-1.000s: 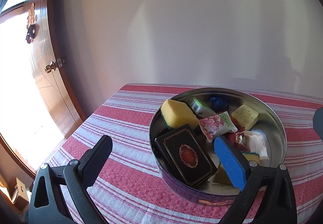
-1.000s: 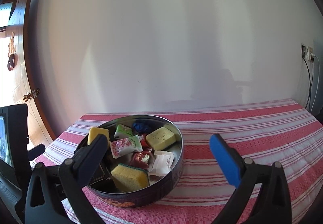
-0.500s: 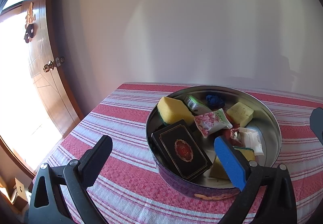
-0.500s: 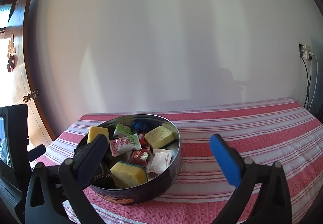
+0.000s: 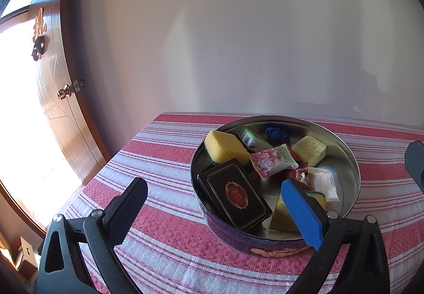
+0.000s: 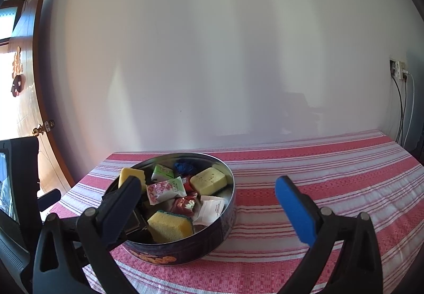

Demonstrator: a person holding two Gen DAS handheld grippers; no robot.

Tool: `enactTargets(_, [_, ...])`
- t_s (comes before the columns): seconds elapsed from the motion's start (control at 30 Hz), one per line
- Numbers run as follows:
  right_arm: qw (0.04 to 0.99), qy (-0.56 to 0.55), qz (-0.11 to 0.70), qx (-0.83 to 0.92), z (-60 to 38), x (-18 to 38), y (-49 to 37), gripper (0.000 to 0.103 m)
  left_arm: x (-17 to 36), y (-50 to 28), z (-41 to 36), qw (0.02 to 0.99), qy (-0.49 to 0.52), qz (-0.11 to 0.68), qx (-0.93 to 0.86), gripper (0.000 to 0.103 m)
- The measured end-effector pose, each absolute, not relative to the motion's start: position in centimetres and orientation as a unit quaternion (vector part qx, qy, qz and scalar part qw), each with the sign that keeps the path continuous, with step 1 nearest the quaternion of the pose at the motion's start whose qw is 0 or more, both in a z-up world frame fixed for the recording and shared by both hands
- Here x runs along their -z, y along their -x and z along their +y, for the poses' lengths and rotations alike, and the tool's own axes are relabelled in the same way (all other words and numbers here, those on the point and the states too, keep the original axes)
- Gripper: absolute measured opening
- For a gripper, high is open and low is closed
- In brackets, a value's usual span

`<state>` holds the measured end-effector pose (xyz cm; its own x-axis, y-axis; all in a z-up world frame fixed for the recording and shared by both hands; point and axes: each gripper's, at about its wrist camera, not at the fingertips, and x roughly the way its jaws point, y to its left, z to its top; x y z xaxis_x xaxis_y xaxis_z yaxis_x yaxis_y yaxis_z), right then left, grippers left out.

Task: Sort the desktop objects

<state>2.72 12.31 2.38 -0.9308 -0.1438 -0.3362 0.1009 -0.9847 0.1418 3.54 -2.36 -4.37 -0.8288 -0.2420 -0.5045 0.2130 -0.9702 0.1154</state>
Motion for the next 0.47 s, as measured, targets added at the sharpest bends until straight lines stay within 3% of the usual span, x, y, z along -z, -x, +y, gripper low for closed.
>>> enactTargets(0.47, [0.043,-0.197,-0.065,0.977,14.7,-1.7,-2.0,0.103,4.6,-3.0,-2.3,0.105,-0.276,-0.013,0.955,0.102])
